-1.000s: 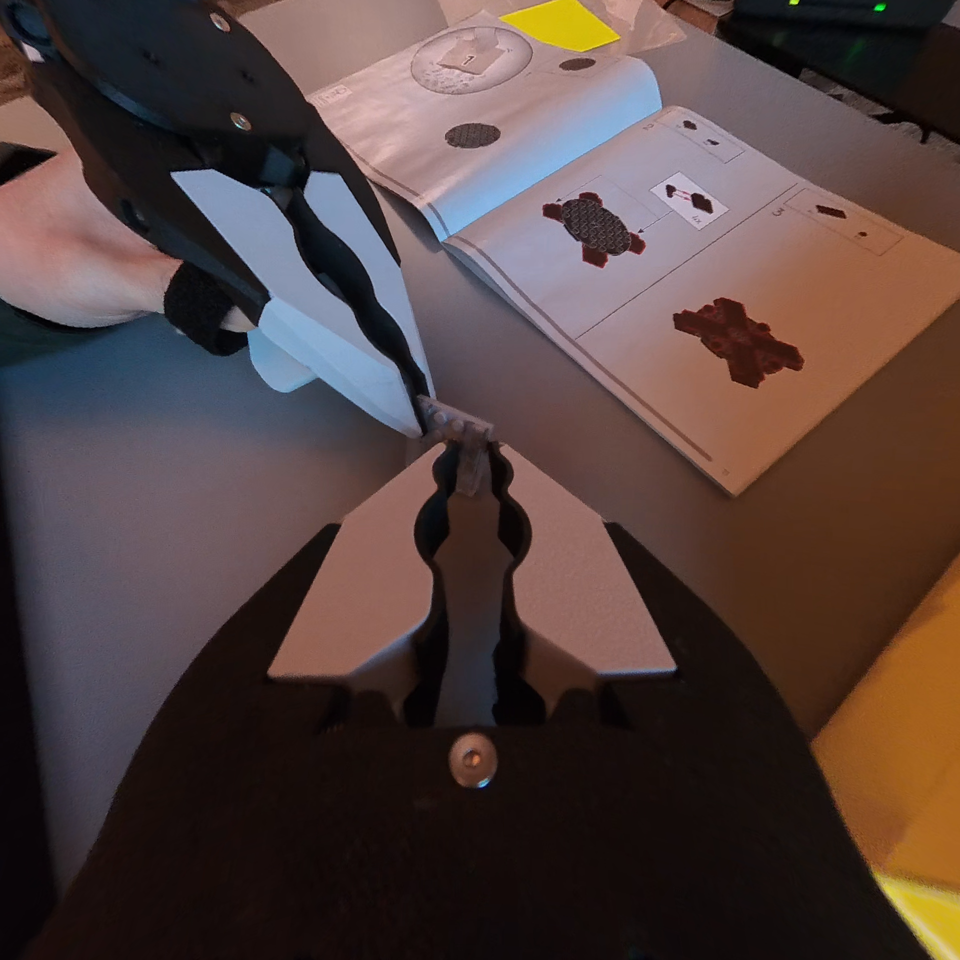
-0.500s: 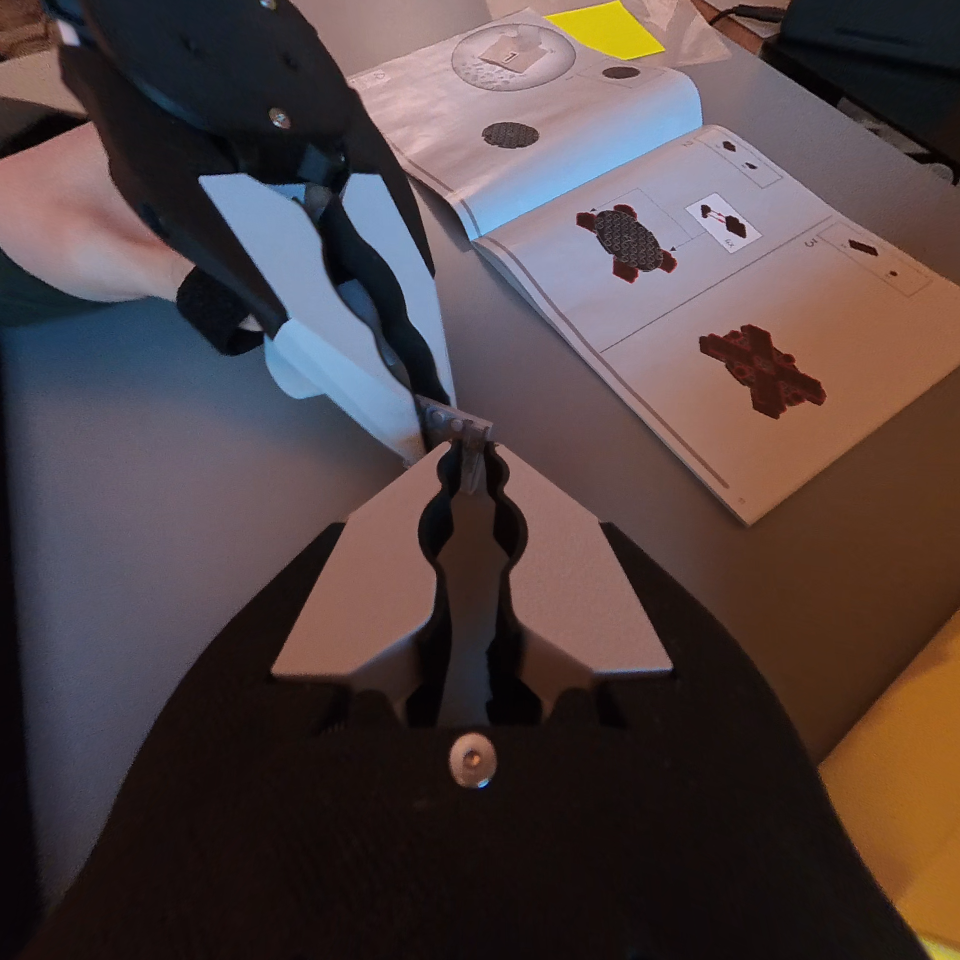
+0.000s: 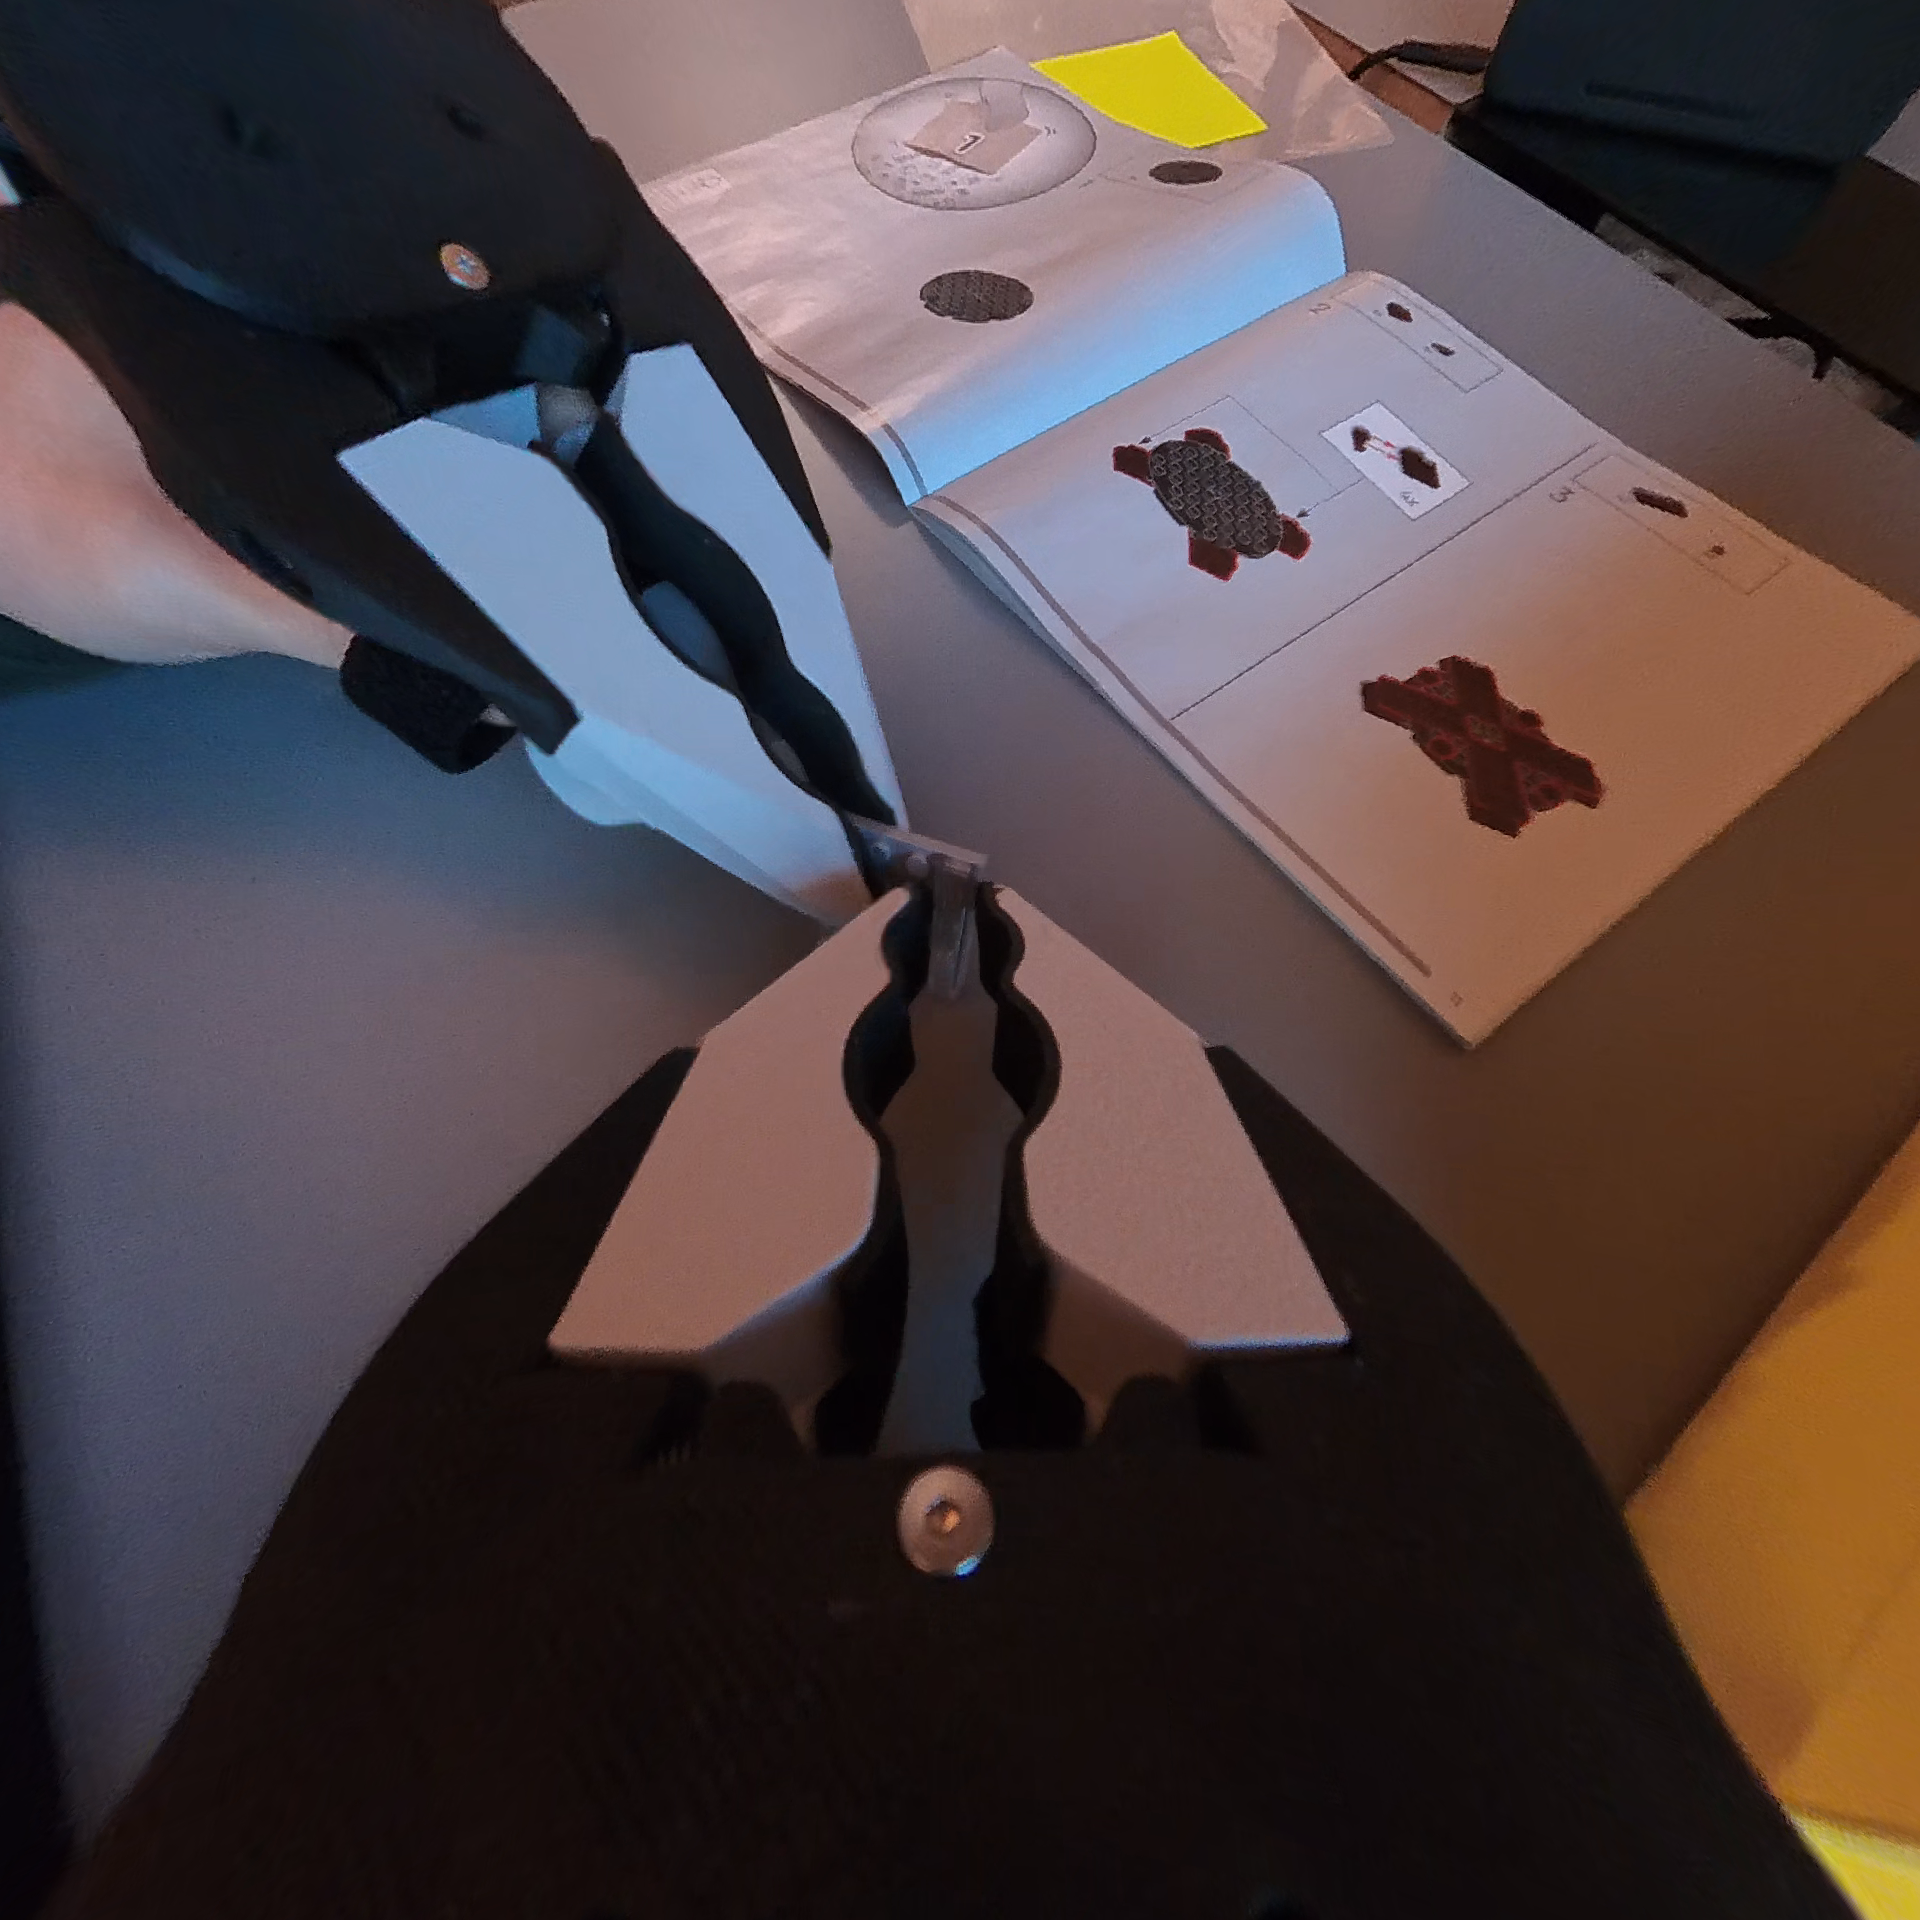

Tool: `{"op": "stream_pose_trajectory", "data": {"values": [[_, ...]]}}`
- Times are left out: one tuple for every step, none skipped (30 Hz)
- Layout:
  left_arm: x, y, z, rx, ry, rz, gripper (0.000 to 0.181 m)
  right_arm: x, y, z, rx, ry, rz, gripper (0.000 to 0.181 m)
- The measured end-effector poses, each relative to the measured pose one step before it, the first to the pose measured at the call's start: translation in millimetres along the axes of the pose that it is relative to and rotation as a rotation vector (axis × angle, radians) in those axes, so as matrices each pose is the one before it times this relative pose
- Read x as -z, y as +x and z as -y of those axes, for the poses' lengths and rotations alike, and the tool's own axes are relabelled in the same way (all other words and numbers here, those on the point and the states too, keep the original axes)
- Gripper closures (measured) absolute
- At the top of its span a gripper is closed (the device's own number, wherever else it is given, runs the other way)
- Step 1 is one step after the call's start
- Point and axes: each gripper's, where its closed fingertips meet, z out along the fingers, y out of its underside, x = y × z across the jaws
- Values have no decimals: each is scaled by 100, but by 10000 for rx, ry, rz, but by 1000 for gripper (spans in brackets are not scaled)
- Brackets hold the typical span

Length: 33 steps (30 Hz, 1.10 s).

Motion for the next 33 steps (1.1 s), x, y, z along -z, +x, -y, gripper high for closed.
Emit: {"op": "stream_pose_trajectory", "data": {"values": [[-8,-64,32,-366,-51,330,175,52,181,90,251,-40,-110,174],[-10,-44,2,-389,-67,324,175,-14,21,-30,227,-87,17,174],[-2,-26,-27,-348,-69,276,175,15,13,-8,-1,-33,70,174],[24,28,-15,-261,-67,202,175,4,-37,-27,-142,-6,131,174],[10,35,-6,-146,-35,124,175,31,-36,-19,-160,16,145,175],[-3,22,13,-33,-5,53,175,13,-15,-22,-126,35,97,175],[26,-1,33,39,2,15,175,7,-7,-10,-41,5,49,175],[-3,-118,20,26,-3,46,176,23,5,48,75,-7,-32,175],[-25,-156,2,-22,-11,81,177,2,1,31,224,-55,-103,175],[-66,-154,11,-36,-5,112,176,13,12,17,265,-76,-139,175],[188,-878,-167,-78,-41,643,177,146,98,-35,275,-68,-149,181],[374,-1602,-363,-290,-127,1030,177,244,-70,67,40,46,27,181],[187,-1197,-285,-172,-24,581,177,244,-70,65,-144,85,88,181],[8,-97,-10,251,158,-264,176,171,-155,156,-51,171,151,181],[8,839,173,418,186,-842,176,18,-137,18,21,86,137,181],[-74,865,195,381,97,-717,177,-39,406,-208,0,-30,-205,181],[-206,630,178,145,52,-419,177,-19,248,46,91,139,-97,181],[-202,281,131,-167,18,-114,177,87,-278,488,279,400,198,181],[-82,50,55,-346,-48,117,177,166,-324,474,611,348,139,181],[-27,33,11,-315,-74,153,177,219,117,235,1012,135,-258,175],[-20,33,25,-206,-59,100,176,259,477,138,1279,41,-618,165],[-11,47,19,-142,-51,59,176,157,237,147,1310,58,-530,157],[-11,35,23,-101,-50,37,176,10,-140,-80,1164,-87,-325,155],[-20,7,18,-66,-33,26,176,-128,-514,-52,912,-112,-92,156],[-18,-9,28,-43,-19,21,176,-180,-785,169,745,-33,93,156],[-11,-3,-7,-10,-20,8,176,-208,-373,161,626,-94,-123,158],[-13,2,-8,7,-23,-9,176,-220,142,-65,579,-263,-399,157],[-28,13,-8,12,-22,-15,176,-165,312,-33,568,-233,-460,156],[-2,9,-9,7,-29,-14,176,-116,78,95,488,-97,-292,156],[-2,12,-23,-5,-31,-7,176,-105,-70,93,315,-39,-177,157],[-9,16,-22,-16,-23,7,176,-118,-242,6,235,-80,-41,158],[-31,-13,-26,-8,-17,10,176,-149,-559,-47,213,-86,186,160],[-22,-4,-34,18,-16,3,176,-160,-285,-148,156,-122,15,161]]}}
